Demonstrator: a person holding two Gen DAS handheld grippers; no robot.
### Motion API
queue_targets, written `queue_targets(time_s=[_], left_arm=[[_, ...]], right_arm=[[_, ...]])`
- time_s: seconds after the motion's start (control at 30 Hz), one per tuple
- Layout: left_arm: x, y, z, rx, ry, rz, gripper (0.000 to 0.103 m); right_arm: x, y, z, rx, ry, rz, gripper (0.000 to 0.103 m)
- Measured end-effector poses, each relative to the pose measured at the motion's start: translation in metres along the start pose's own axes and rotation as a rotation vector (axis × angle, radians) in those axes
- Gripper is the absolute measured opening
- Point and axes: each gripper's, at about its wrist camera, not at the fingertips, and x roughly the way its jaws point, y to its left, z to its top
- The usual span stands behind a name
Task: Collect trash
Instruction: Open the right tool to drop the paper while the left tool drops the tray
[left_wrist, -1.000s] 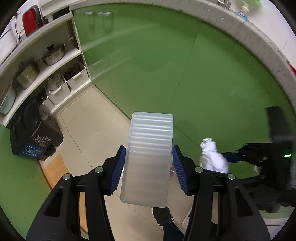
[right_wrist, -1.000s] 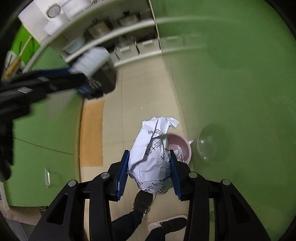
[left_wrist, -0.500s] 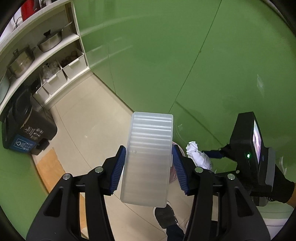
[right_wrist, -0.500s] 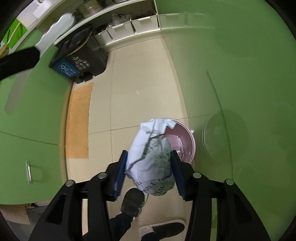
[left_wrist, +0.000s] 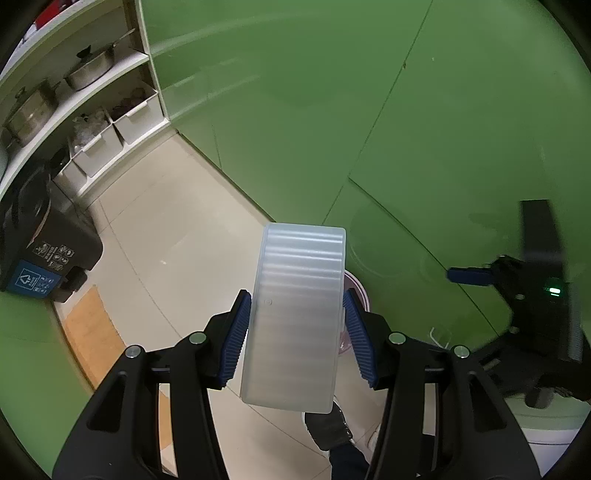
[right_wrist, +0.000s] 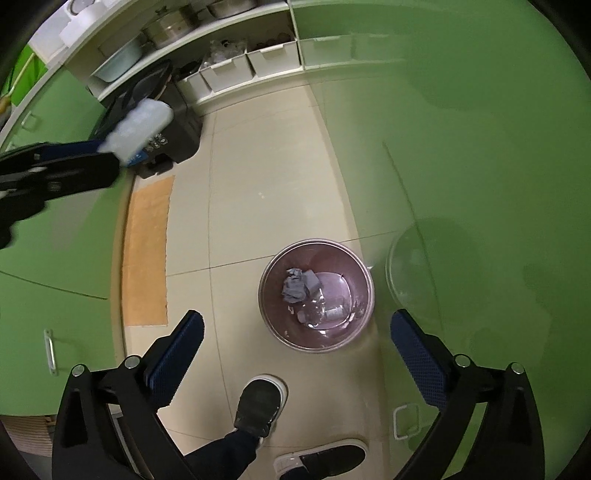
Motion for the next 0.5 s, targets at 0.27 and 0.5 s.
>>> queue_targets(time_s=[0.27, 0.5], left_arm=[[0.046, -0.012, -0.005, 0.038, 0.057, -0.036, 0.051], [0.093, -0.029, -0.012, 0.065, 0.118, -0.062, 0.051]], right_arm=[[-0.020, 0.000, -0.022, 0.000, -0.021, -0.028, 0.097], [-0.020, -0.007, -0.042, 0.021, -0.017, -0.024, 0.097]])
